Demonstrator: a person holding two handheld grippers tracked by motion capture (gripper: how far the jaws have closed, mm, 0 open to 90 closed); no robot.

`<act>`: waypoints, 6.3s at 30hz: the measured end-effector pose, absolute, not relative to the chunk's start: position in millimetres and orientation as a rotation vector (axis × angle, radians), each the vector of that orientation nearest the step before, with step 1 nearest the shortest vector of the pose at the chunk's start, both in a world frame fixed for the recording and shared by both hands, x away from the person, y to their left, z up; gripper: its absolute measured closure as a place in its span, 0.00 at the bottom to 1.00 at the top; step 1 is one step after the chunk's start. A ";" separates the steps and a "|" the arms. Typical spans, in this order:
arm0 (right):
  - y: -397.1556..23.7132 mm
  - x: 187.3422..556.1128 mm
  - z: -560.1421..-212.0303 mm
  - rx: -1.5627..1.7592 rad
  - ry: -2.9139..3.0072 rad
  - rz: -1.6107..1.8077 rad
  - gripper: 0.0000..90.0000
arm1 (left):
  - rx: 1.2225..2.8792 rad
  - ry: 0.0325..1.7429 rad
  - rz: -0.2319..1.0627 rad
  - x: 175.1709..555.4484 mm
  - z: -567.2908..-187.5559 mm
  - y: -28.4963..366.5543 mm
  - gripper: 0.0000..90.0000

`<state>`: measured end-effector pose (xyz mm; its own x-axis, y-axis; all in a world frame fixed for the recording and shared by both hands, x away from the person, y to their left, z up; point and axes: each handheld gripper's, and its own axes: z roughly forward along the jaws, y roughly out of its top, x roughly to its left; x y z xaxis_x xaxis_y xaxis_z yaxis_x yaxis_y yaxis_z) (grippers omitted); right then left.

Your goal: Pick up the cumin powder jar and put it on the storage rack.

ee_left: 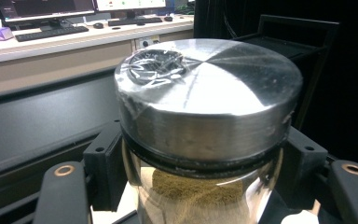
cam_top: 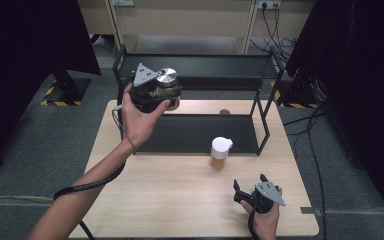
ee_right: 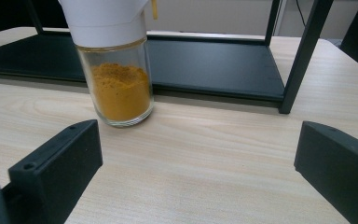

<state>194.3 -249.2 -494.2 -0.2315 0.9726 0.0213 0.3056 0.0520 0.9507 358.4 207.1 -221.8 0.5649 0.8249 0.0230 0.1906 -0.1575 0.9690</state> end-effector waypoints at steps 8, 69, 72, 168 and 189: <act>-249.1 194.2 -494.3 1.306 1.629 1.204 0.01 | 1.674 0.849 0.703 361.4 -210.1 203.8 0.34; -250.5 194.4 -494.5 1.303 1.632 1.211 0.01 | 1.604 0.920 0.842 452.3 -178.1 188.4 0.34; -250.5 194.4 -494.5 1.303 1.633 1.212 0.01 | 1.606 0.924 0.848 456.1 -178.7 188.2 0.34; -249.2 194.1 -494.7 1.281 1.643 1.202 0.01 | 1.551 1.036 0.897 472.6 -196.0 169.4 0.02; -248.5 193.9 -494.6 1.280 1.643 1.198 0.01 | 1.570 0.988 0.944 447.2 -193.1 166.1 0.01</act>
<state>193.9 -248.5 -494.6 -0.2457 0.9693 0.0016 0.2977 0.0739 0.9518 447.2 166.1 -193.1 0.3583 0.9287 0.0951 0.1370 -0.1530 0.9787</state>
